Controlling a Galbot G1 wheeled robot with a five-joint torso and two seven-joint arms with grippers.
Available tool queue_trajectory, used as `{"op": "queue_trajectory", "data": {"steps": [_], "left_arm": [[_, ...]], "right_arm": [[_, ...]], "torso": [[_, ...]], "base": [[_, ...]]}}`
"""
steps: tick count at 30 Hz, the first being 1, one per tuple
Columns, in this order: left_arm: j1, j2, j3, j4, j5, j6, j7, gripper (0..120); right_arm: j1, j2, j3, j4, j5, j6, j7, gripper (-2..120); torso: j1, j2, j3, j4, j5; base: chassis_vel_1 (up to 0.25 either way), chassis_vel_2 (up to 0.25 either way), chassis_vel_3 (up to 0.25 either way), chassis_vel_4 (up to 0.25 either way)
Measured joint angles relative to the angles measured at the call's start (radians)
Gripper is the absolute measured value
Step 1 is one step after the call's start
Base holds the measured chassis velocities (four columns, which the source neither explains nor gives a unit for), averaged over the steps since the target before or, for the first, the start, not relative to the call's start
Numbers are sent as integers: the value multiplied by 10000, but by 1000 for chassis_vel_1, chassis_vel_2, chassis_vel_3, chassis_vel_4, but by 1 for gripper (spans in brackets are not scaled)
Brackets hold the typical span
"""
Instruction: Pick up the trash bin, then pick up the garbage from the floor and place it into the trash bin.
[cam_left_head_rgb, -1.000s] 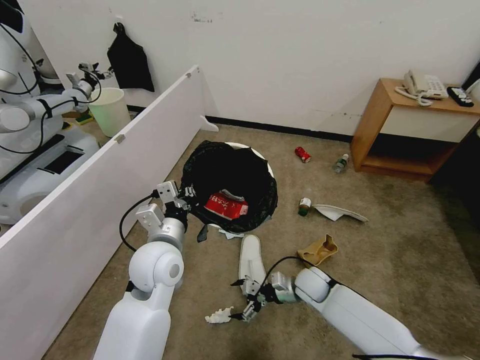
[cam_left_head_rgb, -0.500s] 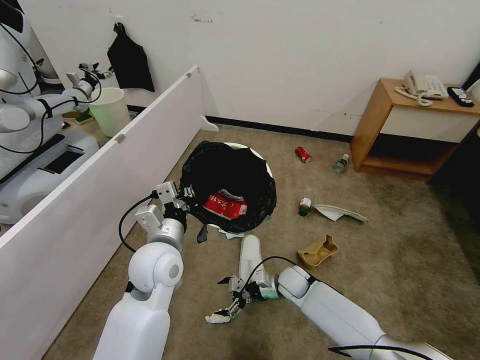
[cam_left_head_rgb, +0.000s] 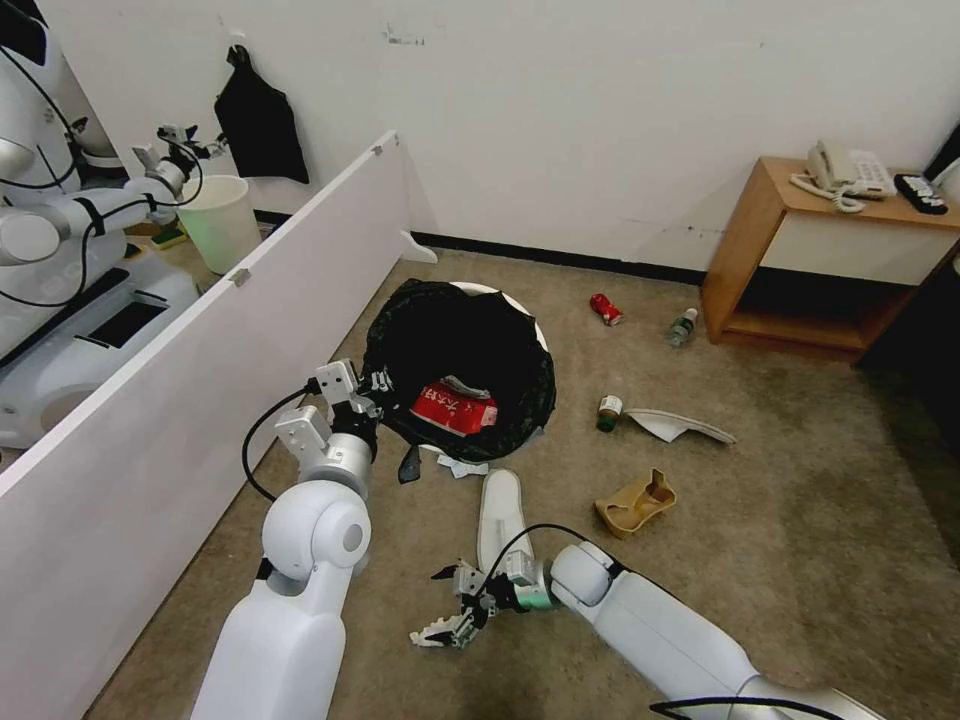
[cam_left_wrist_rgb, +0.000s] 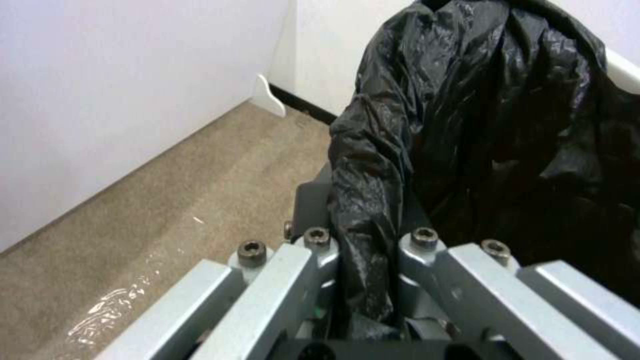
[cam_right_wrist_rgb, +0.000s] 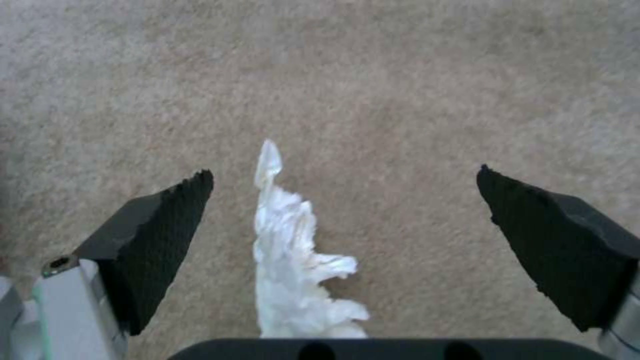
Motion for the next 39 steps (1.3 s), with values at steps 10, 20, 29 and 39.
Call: {"op": "queue_trajectory", "data": {"steps": [10, 20, 29, 39], "left_arm": [[33, -29, 15, -5, 43, -12, -7, 4], [73, -22, 13, -66, 57, -30, -17, 4], [84, -30, 33, -62, 72, -30, -20, 4], [42, -74, 58, 14, 101, -41, -17, 4]], "right_arm": [[-142, -19, 48, -213, -85, 132, 11, 100], [-255, -2, 140, -498, -141, 264, -373, 73], [-300, 21, 209, -649, -121, 388, -426, 42], [-227, 20, 323, -713, -77, 448, -475, 7]], "torso": [[0, 0, 0, 1, 1], [0, 1, 0, 0, 1], [0, 1, 0, 0, 1], [0, 0, 1, 0, 1]], "base": [[0, 0, 0, 0], [0, 0, 0, 0], [0, 0, 0, 0], [0, 0, 0, 0]]}}
